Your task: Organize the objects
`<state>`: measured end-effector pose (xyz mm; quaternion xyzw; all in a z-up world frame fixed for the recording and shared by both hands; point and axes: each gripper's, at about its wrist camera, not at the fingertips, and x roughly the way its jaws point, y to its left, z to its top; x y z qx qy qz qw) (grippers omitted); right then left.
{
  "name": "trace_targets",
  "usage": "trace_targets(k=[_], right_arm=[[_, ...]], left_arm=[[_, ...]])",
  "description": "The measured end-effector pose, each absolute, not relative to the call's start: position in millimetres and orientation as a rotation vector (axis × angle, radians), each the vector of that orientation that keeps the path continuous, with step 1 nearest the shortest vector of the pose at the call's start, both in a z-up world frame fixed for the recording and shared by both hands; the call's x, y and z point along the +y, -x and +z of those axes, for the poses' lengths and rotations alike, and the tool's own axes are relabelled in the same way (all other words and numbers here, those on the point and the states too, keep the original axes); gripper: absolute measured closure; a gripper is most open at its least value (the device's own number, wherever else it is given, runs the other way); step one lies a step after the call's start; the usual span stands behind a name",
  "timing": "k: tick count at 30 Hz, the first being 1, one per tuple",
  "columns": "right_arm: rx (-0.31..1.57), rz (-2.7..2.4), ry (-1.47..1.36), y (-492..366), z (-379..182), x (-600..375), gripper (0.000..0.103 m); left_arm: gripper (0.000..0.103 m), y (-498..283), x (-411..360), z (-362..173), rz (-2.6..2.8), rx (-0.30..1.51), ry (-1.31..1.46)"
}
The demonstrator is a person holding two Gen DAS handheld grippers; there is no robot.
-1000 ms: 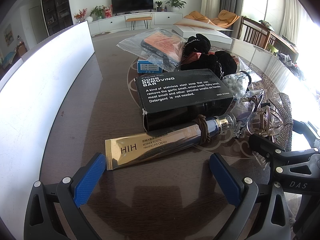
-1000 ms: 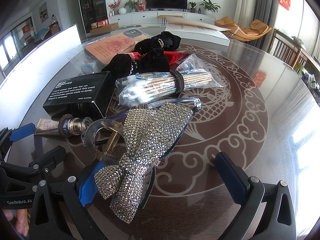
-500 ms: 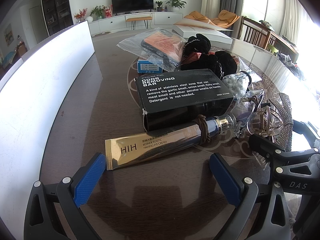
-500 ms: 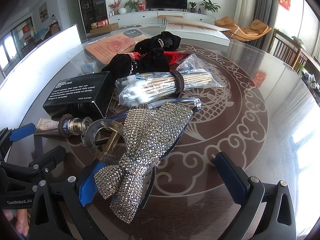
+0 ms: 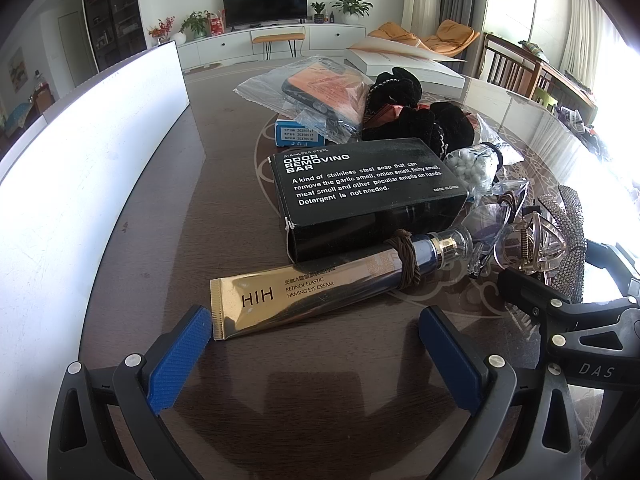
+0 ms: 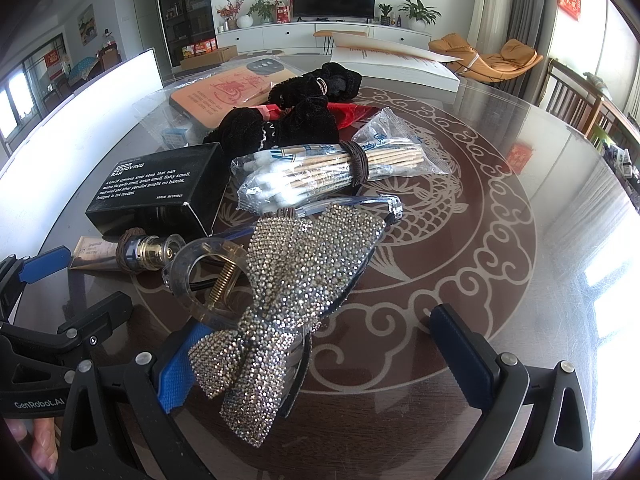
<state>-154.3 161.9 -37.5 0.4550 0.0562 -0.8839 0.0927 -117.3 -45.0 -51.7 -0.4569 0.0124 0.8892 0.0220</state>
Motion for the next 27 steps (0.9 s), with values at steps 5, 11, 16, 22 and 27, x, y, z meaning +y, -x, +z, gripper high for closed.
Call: trace_targets(k=[5,11,16,22,27], right_arm=[[0.167,-2.624,-1.351,154.3,-37.5,161.9,0.000],[0.167,-2.624,-1.351,154.3,-37.5,161.9,0.000],[0.167,-2.624,-1.351,154.6,-37.4,161.9,0.000],[0.167,-2.624,-1.351,154.3,-37.5,161.9,0.000],[0.167,-2.624,-1.351,154.3,-37.6,161.9,0.000]], left_arm=[[0.000,117.3,-45.0,-51.7,2.755,0.039,1.415],[0.000,117.3,-45.0,-51.7,2.755,0.039,1.415],[0.000,117.4,-44.9,-51.7,2.755,0.038,1.416],[0.000,117.6,-44.8,-52.0,2.753,0.040,1.417],[0.000,116.0,-44.4,-52.6,2.750,0.044,1.424]])
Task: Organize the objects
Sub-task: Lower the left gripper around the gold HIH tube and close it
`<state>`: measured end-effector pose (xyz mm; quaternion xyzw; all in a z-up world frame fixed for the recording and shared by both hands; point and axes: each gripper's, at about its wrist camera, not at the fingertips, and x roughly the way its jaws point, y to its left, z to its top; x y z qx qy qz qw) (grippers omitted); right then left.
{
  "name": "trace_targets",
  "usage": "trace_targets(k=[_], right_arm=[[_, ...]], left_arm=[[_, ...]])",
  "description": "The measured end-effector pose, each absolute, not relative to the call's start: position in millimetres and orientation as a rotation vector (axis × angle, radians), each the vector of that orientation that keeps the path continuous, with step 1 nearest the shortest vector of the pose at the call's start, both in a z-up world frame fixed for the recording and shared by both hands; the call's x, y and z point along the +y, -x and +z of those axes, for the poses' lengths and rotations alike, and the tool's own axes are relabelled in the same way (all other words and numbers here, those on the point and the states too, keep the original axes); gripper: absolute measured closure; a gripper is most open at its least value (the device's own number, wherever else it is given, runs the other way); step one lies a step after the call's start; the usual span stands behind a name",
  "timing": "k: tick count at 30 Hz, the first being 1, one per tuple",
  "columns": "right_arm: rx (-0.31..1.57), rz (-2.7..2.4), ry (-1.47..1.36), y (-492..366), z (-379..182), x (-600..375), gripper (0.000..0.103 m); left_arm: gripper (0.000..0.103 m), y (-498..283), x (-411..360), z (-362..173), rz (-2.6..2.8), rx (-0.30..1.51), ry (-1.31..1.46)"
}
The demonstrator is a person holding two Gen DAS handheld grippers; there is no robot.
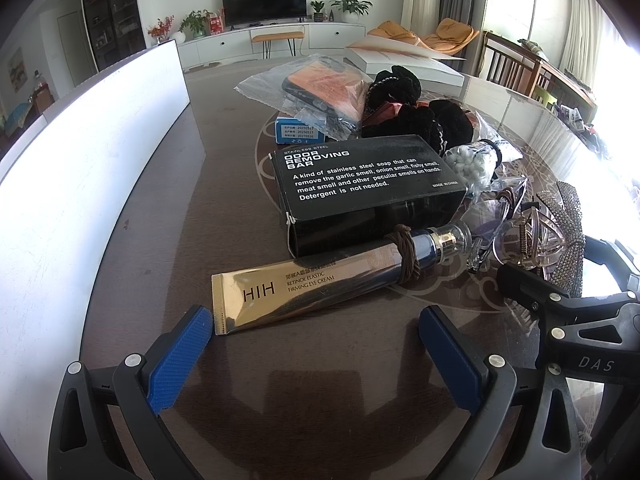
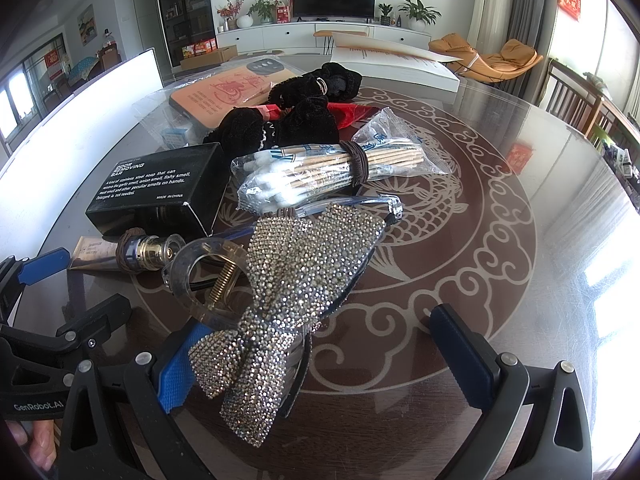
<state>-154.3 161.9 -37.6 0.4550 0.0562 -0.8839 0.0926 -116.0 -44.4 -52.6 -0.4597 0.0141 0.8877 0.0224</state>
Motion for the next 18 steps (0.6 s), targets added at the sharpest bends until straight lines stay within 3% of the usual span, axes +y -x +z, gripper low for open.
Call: trace_targets(k=[6,13,18], right_arm=[[0.167,-2.624,-1.351,154.4,-37.6,161.9,0.000],[0.167,-2.624,-1.351,154.5,-37.6,161.9,0.000],[0.167,-2.624,-1.351,154.5,-37.6,161.9,0.000]], left_arm=[[0.000,89.0,-47.4,-50.0,2.668,0.047,1.458],[0.000,85.4,-74.6,-21.9,2.592,-0.092,1.415],[0.000,117.2,-67.9,-24.2,2.546,0.072,1.484]])
